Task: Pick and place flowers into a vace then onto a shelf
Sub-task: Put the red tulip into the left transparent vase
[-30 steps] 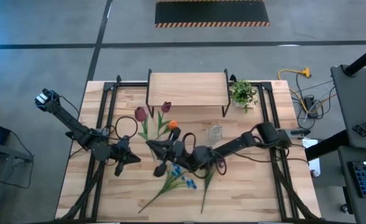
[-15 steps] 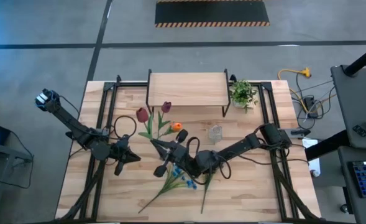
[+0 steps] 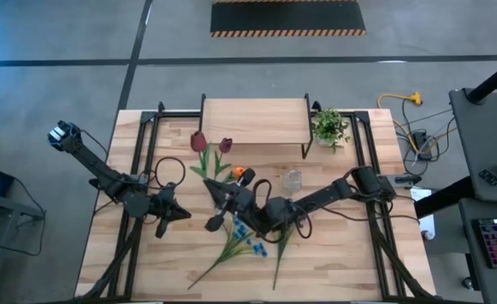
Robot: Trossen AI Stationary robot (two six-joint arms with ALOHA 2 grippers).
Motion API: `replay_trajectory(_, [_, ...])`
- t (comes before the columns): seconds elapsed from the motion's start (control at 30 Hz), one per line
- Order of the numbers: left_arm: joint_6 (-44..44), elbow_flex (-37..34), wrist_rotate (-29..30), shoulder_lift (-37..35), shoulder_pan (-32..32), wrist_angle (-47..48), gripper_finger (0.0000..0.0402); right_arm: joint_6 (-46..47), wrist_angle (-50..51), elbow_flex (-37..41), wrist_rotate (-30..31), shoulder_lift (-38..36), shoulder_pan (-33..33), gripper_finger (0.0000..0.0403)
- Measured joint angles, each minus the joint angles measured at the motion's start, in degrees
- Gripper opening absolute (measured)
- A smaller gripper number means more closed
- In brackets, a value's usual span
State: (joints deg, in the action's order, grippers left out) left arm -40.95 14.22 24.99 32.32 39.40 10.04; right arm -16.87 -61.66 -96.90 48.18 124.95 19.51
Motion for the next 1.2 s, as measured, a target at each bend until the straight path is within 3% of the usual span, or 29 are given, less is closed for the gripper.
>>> replay_trajectory(0.33, [1.3,0.0,0.0,-0.2,0.0,0.0,0.0000,-6.9,6.2,-5.7,0.6,0.4,0.1,0.0008])
replay_trajectory(0.5, [1.3,0.0,0.0,-0.2,0.0,0.0,0.0000,-13.9,6.2,-5.7,11.7,-0.2,4.1,0.0008])
replay_trajectory(0.67, [1.4,-0.1,0.0,-0.2,0.0,-0.1,0.0000,-14.7,8.6,-3.3,23.9,-1.3,9.7,0.0008])
replay_trajectory(0.8, [1.4,-0.5,0.0,-0.2,0.0,0.0,0.0000,-10.2,14.7,-1.9,32.9,-1.4,15.1,0.0008])
replay_trajectory(0.9, [1.4,-0.5,0.0,-0.2,0.0,-0.1,0.0000,-5.0,17.0,-0.8,36.1,-1.4,18.7,0.0008])
replay_trajectory(1.03, [1.8,-0.6,0.0,-0.2,0.0,-0.1,0.0000,3.6,20.1,0.9,36.6,-1.4,22.2,0.0008])
replay_trajectory(1.2, [0.6,-0.6,0.0,-0.2,0.0,-0.9,0.0000,19.3,31.7,2.2,33.6,-1.4,24.5,0.0008])
